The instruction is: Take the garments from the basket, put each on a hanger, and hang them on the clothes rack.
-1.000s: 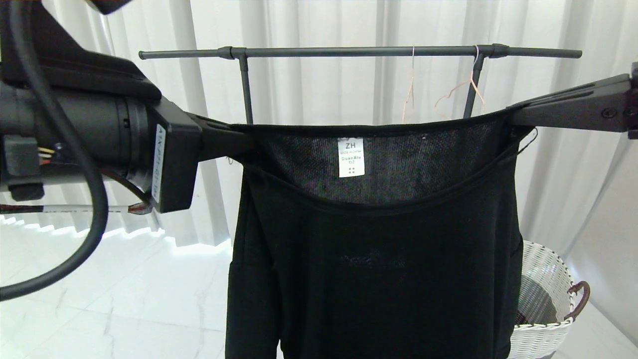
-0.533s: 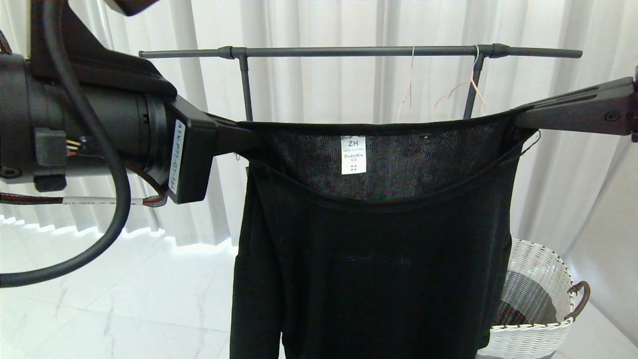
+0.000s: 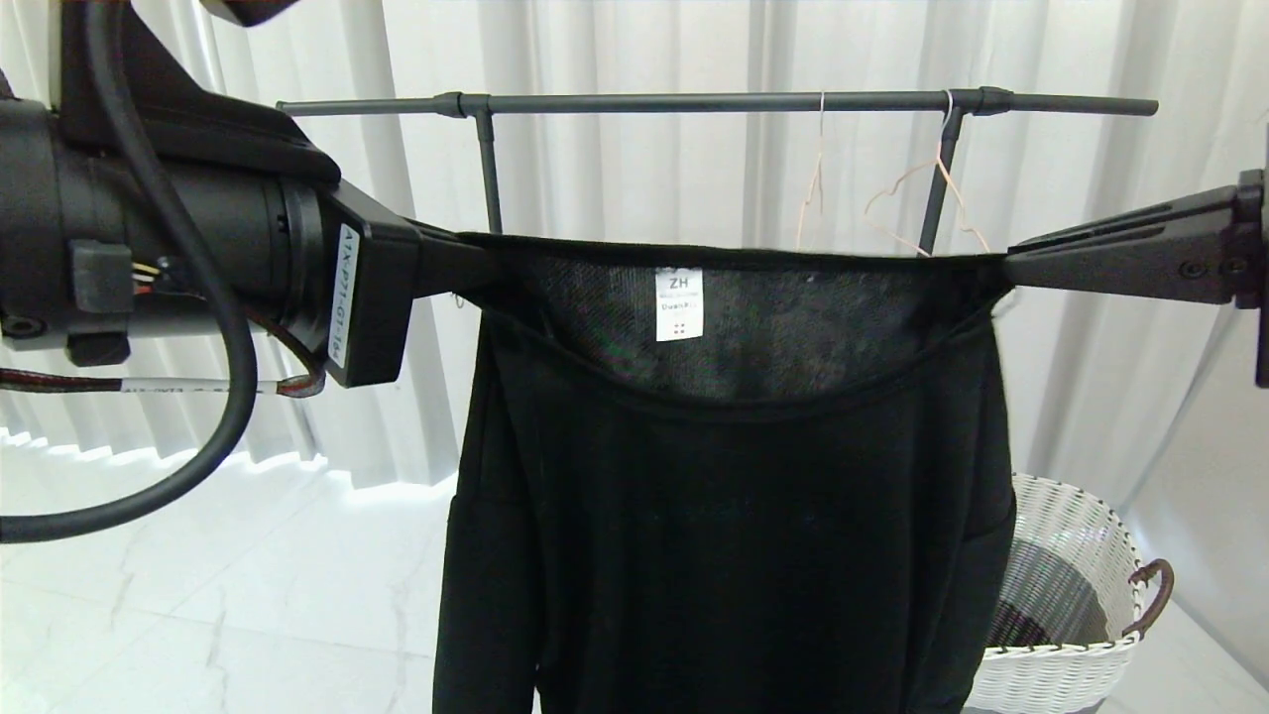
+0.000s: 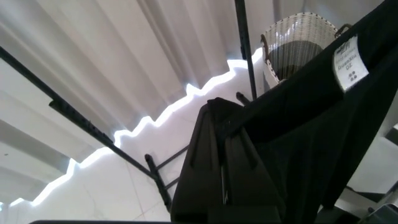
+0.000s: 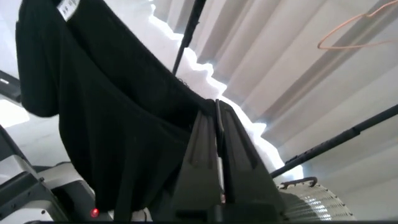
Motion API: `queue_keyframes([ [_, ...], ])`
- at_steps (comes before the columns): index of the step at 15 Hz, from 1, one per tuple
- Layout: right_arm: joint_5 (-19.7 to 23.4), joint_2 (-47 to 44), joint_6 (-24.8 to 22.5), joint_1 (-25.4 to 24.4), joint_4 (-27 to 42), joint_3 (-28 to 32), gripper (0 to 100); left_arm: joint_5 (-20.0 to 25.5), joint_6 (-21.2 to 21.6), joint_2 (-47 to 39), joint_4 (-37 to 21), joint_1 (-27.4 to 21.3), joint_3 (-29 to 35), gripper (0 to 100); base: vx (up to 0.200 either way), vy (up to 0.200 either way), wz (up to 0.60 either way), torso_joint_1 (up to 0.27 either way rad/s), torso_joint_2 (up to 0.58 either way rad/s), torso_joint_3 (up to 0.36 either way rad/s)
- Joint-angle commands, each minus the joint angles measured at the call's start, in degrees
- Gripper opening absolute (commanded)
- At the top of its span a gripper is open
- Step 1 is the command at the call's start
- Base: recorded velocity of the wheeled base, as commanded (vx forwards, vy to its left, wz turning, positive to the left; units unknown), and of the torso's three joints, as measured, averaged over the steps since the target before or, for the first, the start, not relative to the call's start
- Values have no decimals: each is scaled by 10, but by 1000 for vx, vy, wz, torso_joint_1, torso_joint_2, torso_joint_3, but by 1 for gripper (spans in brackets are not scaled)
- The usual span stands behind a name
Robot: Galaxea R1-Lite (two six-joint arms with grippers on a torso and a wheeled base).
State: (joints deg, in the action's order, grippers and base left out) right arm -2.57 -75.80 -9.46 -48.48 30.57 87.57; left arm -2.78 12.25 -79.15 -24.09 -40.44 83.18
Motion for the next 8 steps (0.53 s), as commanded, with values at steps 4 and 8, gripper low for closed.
queue_keyframes([
  [4, 0, 49, -23, -11, -3, -83, 100, 1, 0, -2, 0, 4, -5, 0, 0, 0, 0, 0, 0, 0],
  [8, -2, 123, -28, -6, -3, -151, 100, -4, -2, 8, 5, 9, -54, 0, 0, 0, 0, 0, 0, 0],
])
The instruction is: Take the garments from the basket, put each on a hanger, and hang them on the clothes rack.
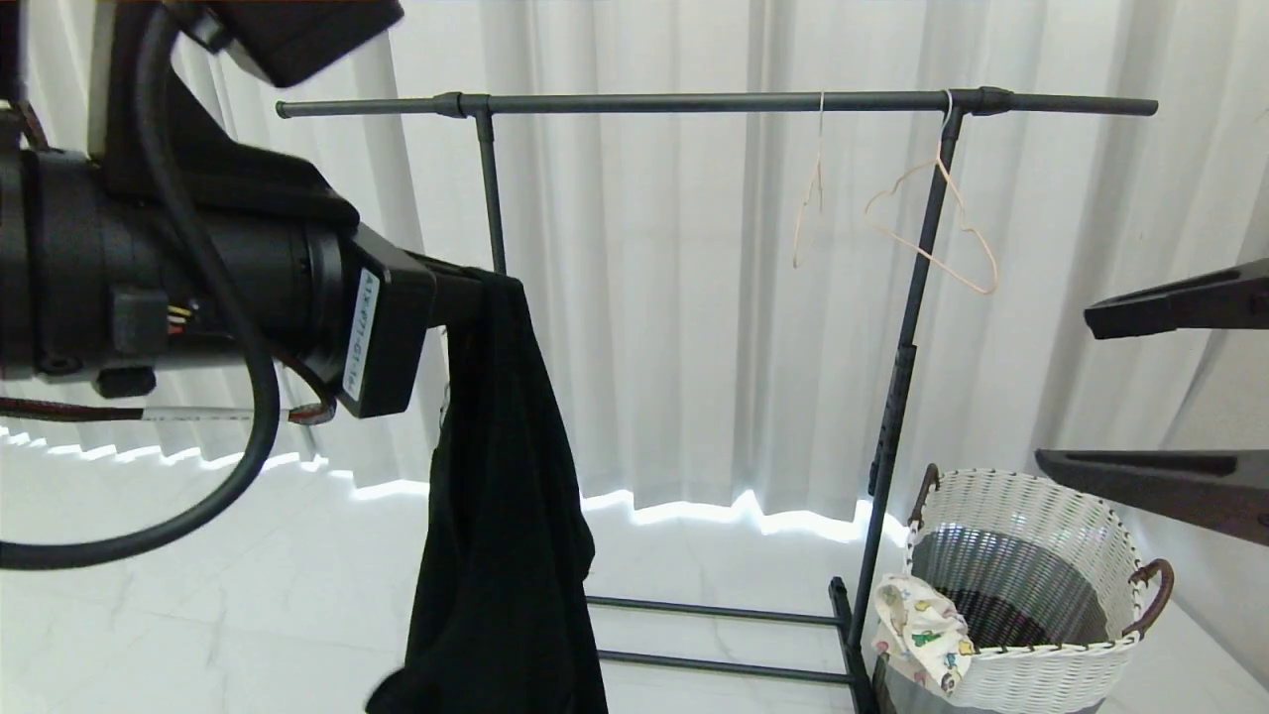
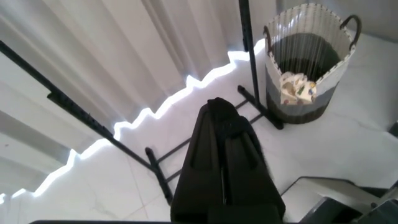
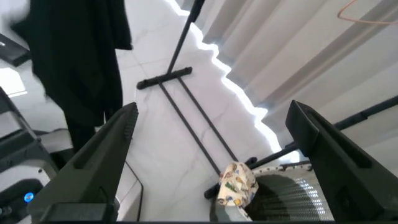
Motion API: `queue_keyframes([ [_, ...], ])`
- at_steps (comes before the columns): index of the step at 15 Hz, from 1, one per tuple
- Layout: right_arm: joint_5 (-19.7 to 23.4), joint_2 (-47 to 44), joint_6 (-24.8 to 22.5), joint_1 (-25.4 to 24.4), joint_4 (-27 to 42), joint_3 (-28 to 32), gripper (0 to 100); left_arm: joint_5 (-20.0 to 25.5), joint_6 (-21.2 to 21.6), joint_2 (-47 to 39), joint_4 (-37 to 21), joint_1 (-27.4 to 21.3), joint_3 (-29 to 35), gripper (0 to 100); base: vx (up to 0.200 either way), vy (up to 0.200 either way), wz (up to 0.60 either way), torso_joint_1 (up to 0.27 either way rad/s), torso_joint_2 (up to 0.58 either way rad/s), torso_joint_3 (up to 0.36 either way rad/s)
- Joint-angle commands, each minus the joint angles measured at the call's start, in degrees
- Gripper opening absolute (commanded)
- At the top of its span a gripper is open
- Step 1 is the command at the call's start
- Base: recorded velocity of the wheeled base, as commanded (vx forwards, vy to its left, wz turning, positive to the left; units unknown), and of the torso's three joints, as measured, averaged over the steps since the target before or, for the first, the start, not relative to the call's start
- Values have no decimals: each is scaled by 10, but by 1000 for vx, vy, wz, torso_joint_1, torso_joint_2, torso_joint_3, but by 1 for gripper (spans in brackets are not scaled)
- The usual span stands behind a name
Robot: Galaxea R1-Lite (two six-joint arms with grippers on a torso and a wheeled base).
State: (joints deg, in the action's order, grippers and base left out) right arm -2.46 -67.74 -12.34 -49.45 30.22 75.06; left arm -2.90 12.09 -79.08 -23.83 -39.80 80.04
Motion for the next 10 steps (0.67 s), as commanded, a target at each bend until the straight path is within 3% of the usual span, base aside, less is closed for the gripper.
queue_keyframes([
  [1, -8, 56, 4, 34, 0, -39, 100, -12, -1, 21, 5, 9, -42, 0, 0, 0, 0, 0, 0, 0],
  [3, -47, 62, 4, 160, 4, -50, 100, -25, 0, 44, 5, 42, -65, 0, 0, 0, 0, 0, 0, 0],
  [5, -123, 43, -23, 335, 52, -51, 100, -27, 2, 72, 5, 143, -96, 0, 0, 0, 0, 0, 0, 0],
  [6, -143, 37, -48, 386, 57, -54, 100, -26, 15, 91, 5, 182, -117, 0, 0, 0, 0, 0, 0, 0],
  [8, -143, 32, -66, 427, 29, -85, 100, -23, 54, 135, 5, 236, -164, 0, 0, 0, 0, 0, 0, 0],
  [10, -146, 36, -68, 428, -17, -127, 100, -25, 54, 158, 5, 259, -191, 0, 0, 0, 0, 0, 0, 0],
])
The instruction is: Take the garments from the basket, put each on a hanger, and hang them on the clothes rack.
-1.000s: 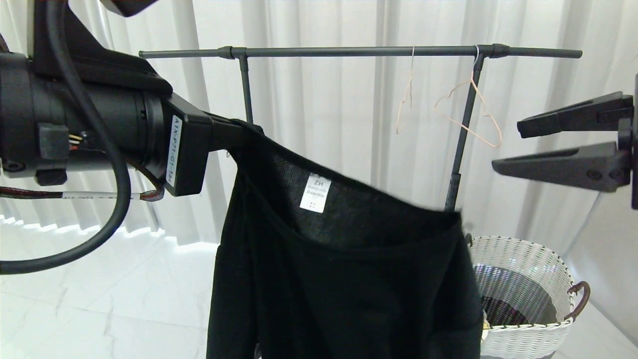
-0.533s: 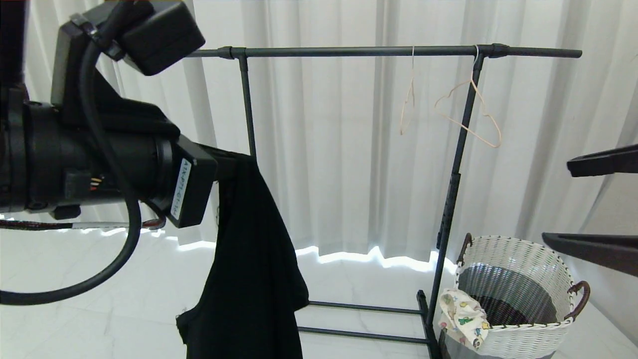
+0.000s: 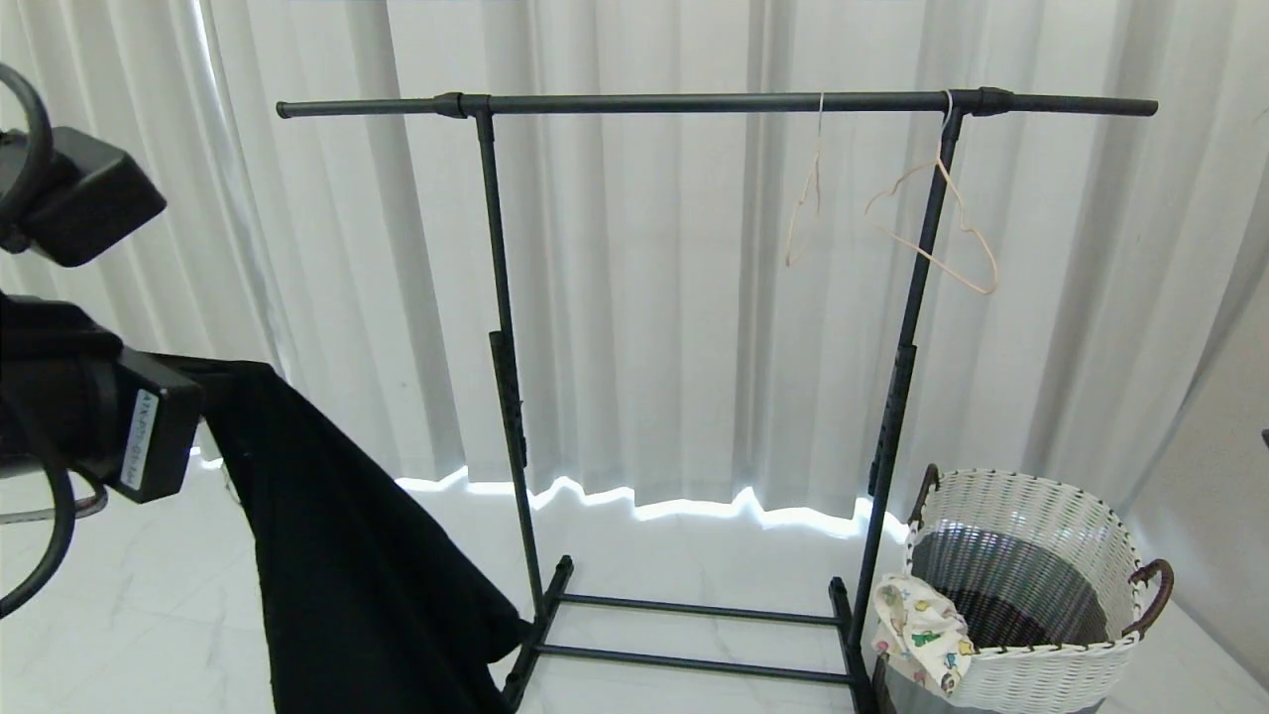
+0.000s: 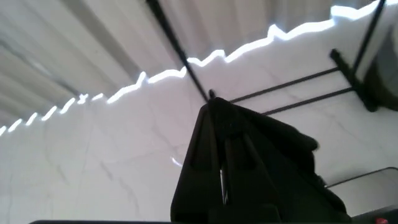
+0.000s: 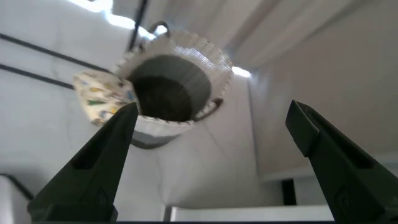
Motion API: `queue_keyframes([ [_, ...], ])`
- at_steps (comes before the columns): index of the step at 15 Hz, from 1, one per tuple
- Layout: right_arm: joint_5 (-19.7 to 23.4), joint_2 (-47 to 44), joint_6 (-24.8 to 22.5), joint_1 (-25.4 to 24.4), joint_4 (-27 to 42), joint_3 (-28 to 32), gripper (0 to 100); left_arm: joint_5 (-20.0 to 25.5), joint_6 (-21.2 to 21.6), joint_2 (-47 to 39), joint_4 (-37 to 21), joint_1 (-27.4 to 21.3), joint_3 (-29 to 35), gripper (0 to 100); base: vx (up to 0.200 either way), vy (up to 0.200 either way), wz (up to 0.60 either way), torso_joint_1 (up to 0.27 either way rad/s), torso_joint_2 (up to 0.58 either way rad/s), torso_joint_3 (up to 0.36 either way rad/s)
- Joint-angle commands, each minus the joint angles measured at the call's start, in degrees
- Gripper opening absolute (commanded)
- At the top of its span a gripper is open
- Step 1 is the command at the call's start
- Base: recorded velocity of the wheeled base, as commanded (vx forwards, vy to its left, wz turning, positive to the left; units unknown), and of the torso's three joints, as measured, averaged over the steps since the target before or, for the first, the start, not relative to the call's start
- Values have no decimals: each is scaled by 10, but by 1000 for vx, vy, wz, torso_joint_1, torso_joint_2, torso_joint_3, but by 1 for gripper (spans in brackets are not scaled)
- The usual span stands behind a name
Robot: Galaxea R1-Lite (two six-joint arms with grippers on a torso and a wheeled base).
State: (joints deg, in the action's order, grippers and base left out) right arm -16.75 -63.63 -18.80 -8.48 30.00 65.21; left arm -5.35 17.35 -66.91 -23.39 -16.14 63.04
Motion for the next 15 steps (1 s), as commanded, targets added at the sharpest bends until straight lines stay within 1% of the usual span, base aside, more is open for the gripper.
queue_keyframes([
  [1, -3, -3, -11, 18, -35, -44, 100, -1, 1, 42, 0, 35, -27, 0, 0, 0, 0, 0, 0, 0],
  [4, 1, -2, -12, 18, -106, -87, 100, -4, 3, 54, 0, 72, -41, 0, 0, 0, 0, 0, 0, 0],
  [5, 14, -1, -7, 18, -142, -112, 100, -26, 4, 58, 0, 80, -60, 0, 0, 0, 0, 0, 0, 0],
  [6, 37, -1, 7, 18, -170, -129, 100, -50, 2, 59, 0, 80, -68, 0, 0, 0, 0, 0, 0, 0],
  [7, 50, -1, 21, 17, -185, -136, 100, -63, 0, 58, 0, 80, -70, 0, 0, 0, 0, 0, 0, 0],
  [8, 69, -1, 48, 15, -207, -142, 100, -75, -1, 59, 0, 80, -70, 0, 0, 0, 0, 0, 0, 0],
  [10, 72, -3, 81, 15, -211, -141, 100, -75, -2, 62, 0, 81, -70, 0, 0, 0, 0, 13, -62, -82],
  [12, 72, -3, 115, 15, -213, -141, 100, -74, 1, 65, 0, 75, -71, 0, 0, 0, 0, 122, -364, -242],
  [14, 71, -3, 137, 17, -213, -143, 100, -75, 2, 77, 0, 44, -72, 0, 0, 0, 0, 146, -437, -281],
  [15, 71, -4, 142, 17, -213, -141, 100, -75, 3, 82, 1, 43, -72, 0, 0, 0, 0, 149, -452, -276],
])
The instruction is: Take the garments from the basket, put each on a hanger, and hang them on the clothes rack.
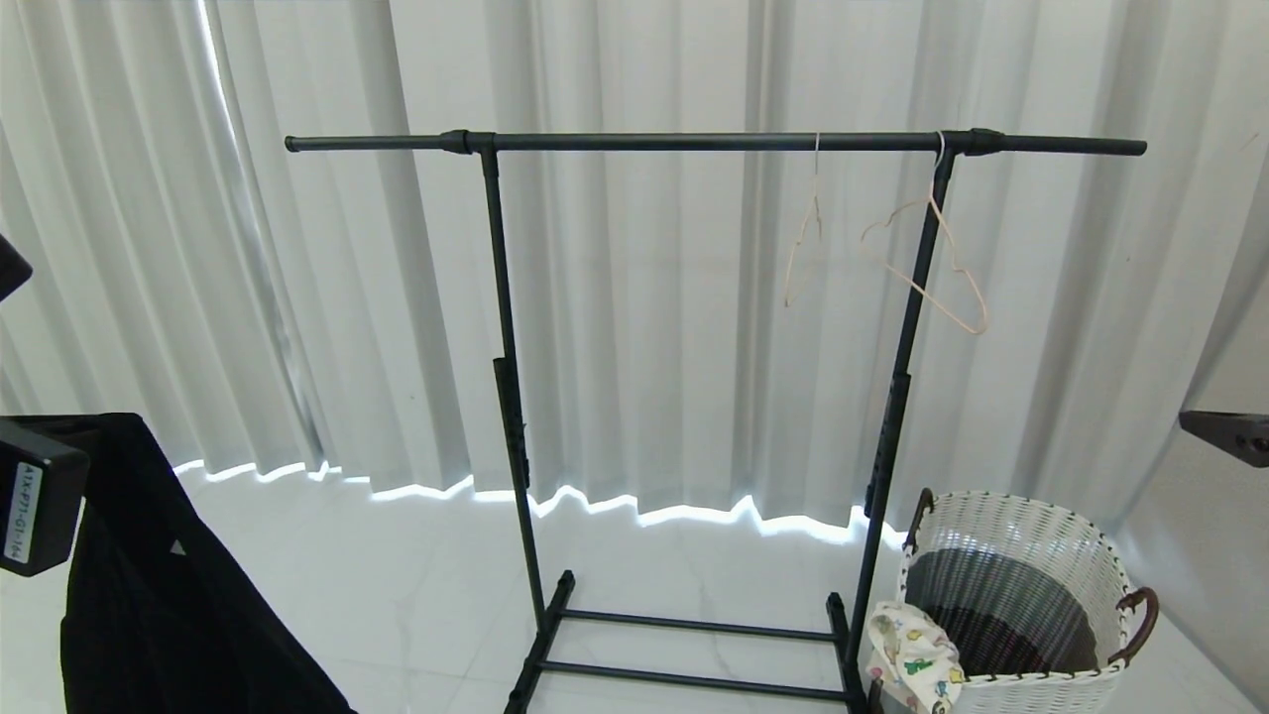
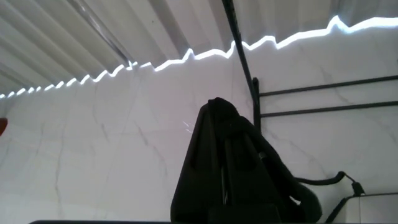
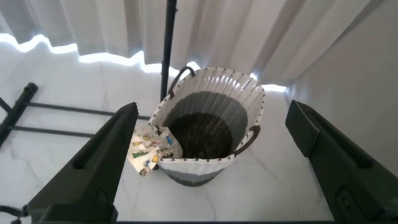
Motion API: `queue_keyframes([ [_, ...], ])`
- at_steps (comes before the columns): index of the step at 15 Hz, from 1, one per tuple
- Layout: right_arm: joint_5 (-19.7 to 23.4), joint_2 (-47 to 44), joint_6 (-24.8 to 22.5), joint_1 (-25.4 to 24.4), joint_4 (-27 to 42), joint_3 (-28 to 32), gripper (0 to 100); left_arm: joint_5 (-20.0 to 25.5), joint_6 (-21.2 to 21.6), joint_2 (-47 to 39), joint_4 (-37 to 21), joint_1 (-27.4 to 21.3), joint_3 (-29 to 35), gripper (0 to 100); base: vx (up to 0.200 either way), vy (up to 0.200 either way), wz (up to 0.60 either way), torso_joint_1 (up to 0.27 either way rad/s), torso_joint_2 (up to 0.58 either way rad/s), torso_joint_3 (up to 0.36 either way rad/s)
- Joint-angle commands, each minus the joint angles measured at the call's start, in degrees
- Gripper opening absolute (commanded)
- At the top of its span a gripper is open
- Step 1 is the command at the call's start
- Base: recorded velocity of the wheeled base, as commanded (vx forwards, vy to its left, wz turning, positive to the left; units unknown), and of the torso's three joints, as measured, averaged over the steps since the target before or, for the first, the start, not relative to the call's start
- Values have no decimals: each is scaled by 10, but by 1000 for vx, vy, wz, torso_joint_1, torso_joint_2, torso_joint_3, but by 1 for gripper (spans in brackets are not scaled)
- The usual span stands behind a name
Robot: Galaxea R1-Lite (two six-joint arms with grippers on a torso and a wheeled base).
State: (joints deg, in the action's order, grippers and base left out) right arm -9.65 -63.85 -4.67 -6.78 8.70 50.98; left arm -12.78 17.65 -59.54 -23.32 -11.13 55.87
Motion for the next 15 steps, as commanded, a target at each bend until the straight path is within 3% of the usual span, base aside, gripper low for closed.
queue_keyframes([
  [1, 0, -4, 1, 0, -1, 5, 100, -1, 0, 12, 0, -7, 1, 0, 0, 0, 0, 173, -456, -276],
  [4, 1, -14, 1, 0, -1, 33, 100, -2, 1, 24, 12, -6, 5, 0, 0, 0, 0, 183, -465, -279],
  [7, 1, -14, 1, 0, 0, 35, 100, -2, 1, 20, 46, 1, 3, 0, 0, 0, 0, 196, -486, -286],
  [15, 0, -22, 2, 0, -1, 33, 100, -1, 11, 10, 60, 8, -23, 0, 0, 0, 0, 223, -495, -278],
])
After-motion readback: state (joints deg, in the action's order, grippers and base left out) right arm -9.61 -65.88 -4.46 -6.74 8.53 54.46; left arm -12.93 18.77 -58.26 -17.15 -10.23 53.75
